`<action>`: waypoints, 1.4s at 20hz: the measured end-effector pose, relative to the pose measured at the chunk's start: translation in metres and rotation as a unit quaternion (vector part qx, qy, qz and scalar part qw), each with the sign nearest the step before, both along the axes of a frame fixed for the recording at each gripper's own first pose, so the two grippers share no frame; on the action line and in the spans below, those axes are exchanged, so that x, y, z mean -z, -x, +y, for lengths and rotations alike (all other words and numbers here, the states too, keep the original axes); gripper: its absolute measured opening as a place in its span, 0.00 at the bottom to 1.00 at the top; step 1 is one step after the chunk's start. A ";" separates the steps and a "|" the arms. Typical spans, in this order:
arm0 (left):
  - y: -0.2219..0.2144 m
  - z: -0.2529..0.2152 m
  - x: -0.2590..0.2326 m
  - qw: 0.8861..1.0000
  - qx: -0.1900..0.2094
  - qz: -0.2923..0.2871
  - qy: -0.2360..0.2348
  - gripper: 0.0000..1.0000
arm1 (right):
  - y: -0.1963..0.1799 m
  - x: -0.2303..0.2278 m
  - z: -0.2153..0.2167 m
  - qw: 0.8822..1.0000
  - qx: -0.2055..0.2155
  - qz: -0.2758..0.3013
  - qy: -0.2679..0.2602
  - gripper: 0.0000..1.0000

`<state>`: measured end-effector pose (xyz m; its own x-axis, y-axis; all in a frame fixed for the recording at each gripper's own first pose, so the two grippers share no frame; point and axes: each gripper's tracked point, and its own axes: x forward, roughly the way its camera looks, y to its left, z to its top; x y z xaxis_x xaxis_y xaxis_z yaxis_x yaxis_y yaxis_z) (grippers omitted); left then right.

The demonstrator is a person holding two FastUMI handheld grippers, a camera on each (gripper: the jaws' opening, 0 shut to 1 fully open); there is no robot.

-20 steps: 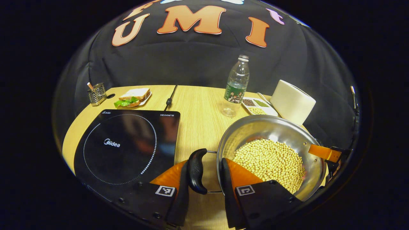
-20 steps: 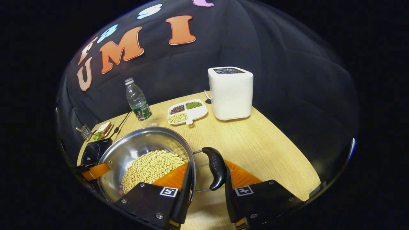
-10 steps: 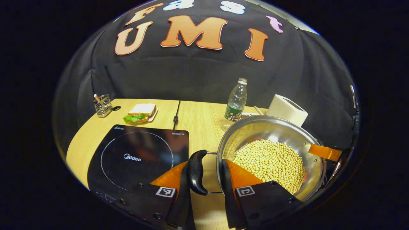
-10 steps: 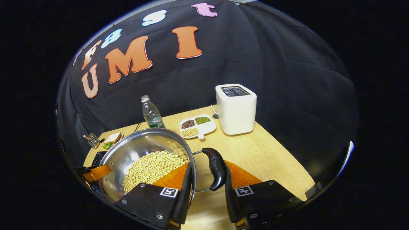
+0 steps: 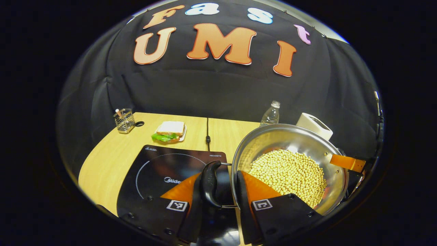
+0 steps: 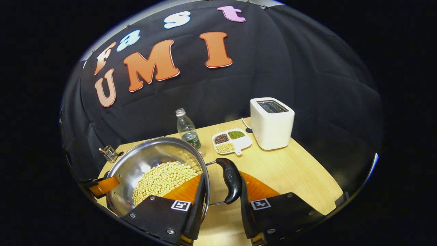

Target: First push the handle of the pot to place it horizontally, then grasp the pot with both hands and set it on the induction cooktop.

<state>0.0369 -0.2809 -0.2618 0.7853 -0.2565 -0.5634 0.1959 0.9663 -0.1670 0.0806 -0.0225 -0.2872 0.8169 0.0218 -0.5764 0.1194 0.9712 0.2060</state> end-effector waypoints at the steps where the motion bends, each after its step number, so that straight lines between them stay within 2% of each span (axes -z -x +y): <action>1: -0.002 0.008 -0.003 1.000 -0.004 -0.001 0.001 0.55 | -0.001 -0.005 0.007 1.000 -0.003 -0.003 0.001 0.49; 3: -0.005 0.026 -0.009 1.000 -0.008 -0.005 0.001 0.52 | -0.004 -0.013 0.025 1.000 -0.009 -0.005 0.002 0.49; 4: -0.006 0.035 -0.012 1.000 -0.011 -0.008 0.000 0.55 | -0.004 -0.017 0.033 1.000 -0.012 -0.005 0.002 0.49; 5: -0.008 0.043 -0.013 1.000 -0.013 -0.009 0.000 0.52 | -0.005 -0.019 0.041 1.000 -0.015 -0.006 0.003 0.49; 6: -0.009 0.052 -0.015 1.000 -0.017 -0.008 0.002 0.55 | -0.005 -0.024 0.050 1.000 -0.017 -0.008 0.004 0.49; 9: -0.009 0.077 -0.017 1.000 -0.027 -0.006 0.001 0.52 | -0.007 -0.029 0.075 1.000 -0.026 -0.009 0.002 0.49; 10: -0.010 0.086 -0.019 1.000 -0.030 -0.008 -0.001 0.55 | -0.008 -0.030 0.083 1.000 -0.030 -0.008 0.001 0.49; 17: -0.013 0.147 -0.032 0.998 -0.054 -0.013 -0.011 0.55 | -0.010 -0.040 0.143 0.998 -0.054 -0.014 -0.008 0.49; 22: -0.017 0.189 -0.014 0.997 -0.073 0.001 -0.013 0.52 | -0.013 -0.028 0.185 0.997 -0.075 -0.002 -0.011 0.49; 23: -0.016 0.197 -0.011 0.997 -0.075 0.005 -0.015 0.55 | -0.012 -0.024 0.193 0.997 -0.079 0.001 -0.011 0.50; 25: -0.018 0.207 -0.002 0.997 -0.078 0.011 -0.016 0.52 | -0.011 -0.017 0.204 0.996 -0.084 0.006 -0.012 0.49; 28: -0.017 0.217 0.018 0.996 -0.081 0.025 -0.016 0.55 | -0.011 0.001 0.217 0.996 -0.086 0.017 -0.011 0.49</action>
<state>0.0544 -0.0637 -0.2801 0.7854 -0.1104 -0.6090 0.0293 0.9895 -0.1416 0.0916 0.1945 -0.2879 0.7799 0.1736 -0.6014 -0.0416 0.9730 0.2270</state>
